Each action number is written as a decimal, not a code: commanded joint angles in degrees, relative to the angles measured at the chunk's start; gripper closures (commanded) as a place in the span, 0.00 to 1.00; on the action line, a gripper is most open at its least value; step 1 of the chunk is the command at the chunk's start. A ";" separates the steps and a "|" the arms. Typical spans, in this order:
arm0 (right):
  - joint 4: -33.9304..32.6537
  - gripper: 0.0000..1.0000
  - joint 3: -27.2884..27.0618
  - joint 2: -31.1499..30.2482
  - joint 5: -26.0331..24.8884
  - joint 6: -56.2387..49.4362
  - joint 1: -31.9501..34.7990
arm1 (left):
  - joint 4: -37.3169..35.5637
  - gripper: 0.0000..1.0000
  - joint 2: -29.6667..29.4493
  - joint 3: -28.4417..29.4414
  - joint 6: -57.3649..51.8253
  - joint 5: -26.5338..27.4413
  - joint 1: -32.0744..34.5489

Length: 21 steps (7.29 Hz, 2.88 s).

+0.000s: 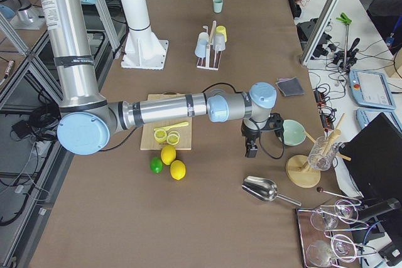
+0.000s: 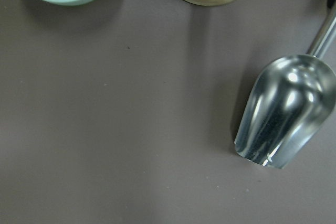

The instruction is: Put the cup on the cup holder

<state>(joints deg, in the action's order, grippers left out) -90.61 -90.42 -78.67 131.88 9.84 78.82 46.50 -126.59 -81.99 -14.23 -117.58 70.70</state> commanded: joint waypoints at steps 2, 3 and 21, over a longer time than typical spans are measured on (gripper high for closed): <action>-0.18 0.00 4.53 8.94 -0.05 4.99 -5.33 | -2.36 0.02 -1.99 2.26 0.00 3.23 -3.90; -0.18 0.00 8.47 12.54 0.13 5.27 -6.22 | -2.82 0.02 -3.12 6.01 -0.26 3.23 -4.08; -16.44 0.00 56.98 47.00 2.68 -14.04 -19.85 | -4.23 0.03 -7.88 24.24 -9.33 -5.74 -17.78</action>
<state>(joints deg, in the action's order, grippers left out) -106.71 -38.97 -34.52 134.67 -1.68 59.06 42.37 -134.43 -58.15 -25.16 -123.03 53.72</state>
